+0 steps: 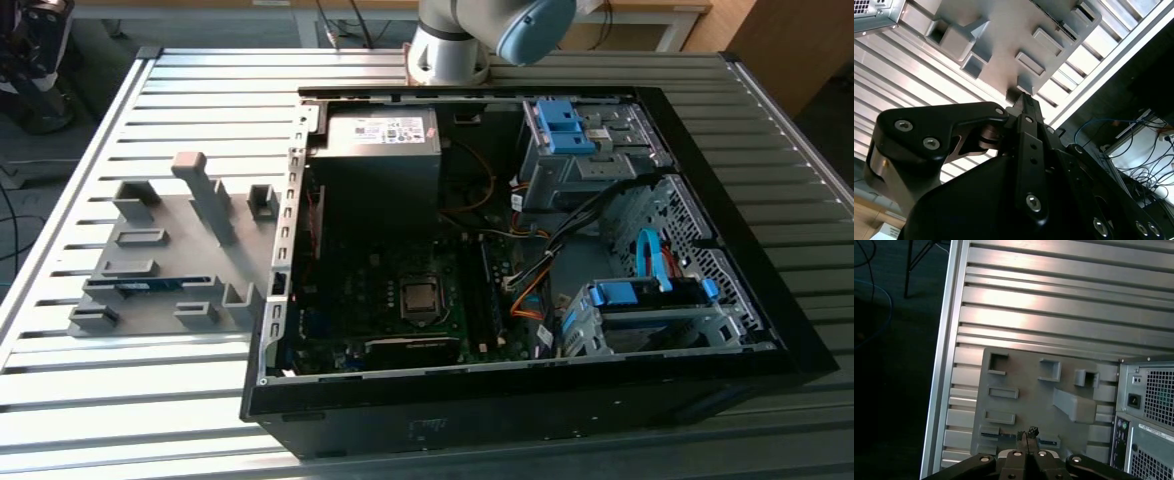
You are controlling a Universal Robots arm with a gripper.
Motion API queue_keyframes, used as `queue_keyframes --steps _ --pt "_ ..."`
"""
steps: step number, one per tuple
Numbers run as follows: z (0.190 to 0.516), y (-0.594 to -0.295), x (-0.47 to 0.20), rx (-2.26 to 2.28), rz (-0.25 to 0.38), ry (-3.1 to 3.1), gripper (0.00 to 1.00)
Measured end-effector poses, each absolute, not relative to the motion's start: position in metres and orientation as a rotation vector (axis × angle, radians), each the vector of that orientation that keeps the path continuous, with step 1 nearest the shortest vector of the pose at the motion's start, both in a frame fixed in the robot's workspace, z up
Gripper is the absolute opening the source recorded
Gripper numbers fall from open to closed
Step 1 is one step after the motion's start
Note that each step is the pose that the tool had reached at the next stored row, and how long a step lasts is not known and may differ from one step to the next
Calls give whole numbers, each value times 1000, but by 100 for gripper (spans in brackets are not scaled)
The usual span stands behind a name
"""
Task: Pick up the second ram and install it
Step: 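Pick up the second ram and move it above second insertion slot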
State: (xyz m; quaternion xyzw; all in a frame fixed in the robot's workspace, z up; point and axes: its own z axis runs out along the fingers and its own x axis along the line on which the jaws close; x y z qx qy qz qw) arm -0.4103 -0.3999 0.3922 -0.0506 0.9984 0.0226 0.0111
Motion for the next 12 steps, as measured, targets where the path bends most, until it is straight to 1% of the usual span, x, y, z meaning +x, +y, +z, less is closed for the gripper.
queue_keyframes --steps 12 --pt "392 -400 -410 -196 71 3113 11"
